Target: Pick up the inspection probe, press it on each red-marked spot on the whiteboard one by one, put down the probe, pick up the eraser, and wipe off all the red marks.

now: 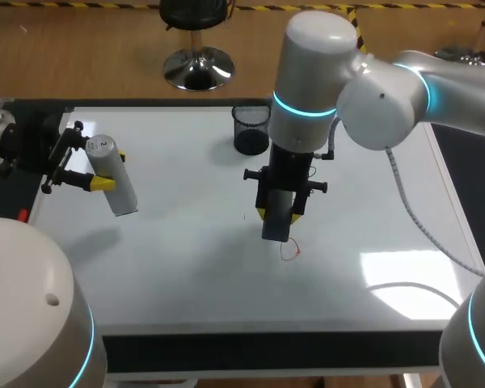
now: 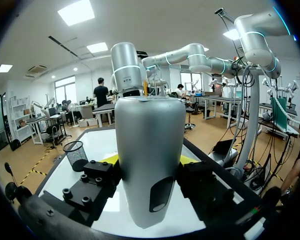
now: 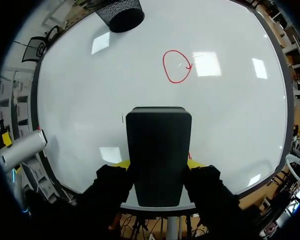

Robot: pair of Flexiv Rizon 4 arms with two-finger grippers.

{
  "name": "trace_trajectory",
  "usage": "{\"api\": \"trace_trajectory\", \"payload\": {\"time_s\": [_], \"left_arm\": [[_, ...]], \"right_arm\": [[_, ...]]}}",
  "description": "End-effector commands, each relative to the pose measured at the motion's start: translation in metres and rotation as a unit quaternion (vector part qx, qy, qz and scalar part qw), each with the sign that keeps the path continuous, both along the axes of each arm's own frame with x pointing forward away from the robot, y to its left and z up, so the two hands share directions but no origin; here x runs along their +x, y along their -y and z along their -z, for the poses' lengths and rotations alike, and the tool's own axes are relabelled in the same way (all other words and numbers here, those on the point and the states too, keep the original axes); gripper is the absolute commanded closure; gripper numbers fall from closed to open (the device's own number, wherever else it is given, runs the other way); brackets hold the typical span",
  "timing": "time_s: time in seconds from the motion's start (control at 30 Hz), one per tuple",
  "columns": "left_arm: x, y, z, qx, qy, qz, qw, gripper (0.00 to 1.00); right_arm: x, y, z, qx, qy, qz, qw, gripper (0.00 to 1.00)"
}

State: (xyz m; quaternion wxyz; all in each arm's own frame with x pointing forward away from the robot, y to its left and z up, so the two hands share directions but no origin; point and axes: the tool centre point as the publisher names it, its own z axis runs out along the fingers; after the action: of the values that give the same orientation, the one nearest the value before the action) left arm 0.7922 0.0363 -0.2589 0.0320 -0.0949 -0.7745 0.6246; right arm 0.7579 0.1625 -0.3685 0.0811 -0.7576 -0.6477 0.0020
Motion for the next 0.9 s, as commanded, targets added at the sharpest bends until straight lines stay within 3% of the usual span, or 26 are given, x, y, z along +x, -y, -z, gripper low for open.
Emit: {"api": "trace_trajectory", "payload": {"time_s": [0.03,0.4,0.63,0.9], "left_arm": [[-0.001,0.000,-0.002,0.000,0.002,-0.001,1.000,1.00],[-0.001,0.000,-0.002,0.000,0.002,-0.001,1.000,1.00],[-0.001,0.000,-0.002,0.000,0.002,-0.001,1.000,1.00],[-0.001,0.000,-0.002,0.000,0.002,-0.001,1.000,1.00]], "right_arm": [[0.000,0.001,0.000,0.001,0.001,0.000,1.000,1.00],[-0.001,0.008,-0.001,0.002,-0.004,0.002,1.000,1.00],[-0.007,0.028,-0.011,-0.002,0.009,0.016,1.000,1.00],[-0.018,0.056,-0.016,-0.016,0.005,-0.011,1.000,1.00]]}}
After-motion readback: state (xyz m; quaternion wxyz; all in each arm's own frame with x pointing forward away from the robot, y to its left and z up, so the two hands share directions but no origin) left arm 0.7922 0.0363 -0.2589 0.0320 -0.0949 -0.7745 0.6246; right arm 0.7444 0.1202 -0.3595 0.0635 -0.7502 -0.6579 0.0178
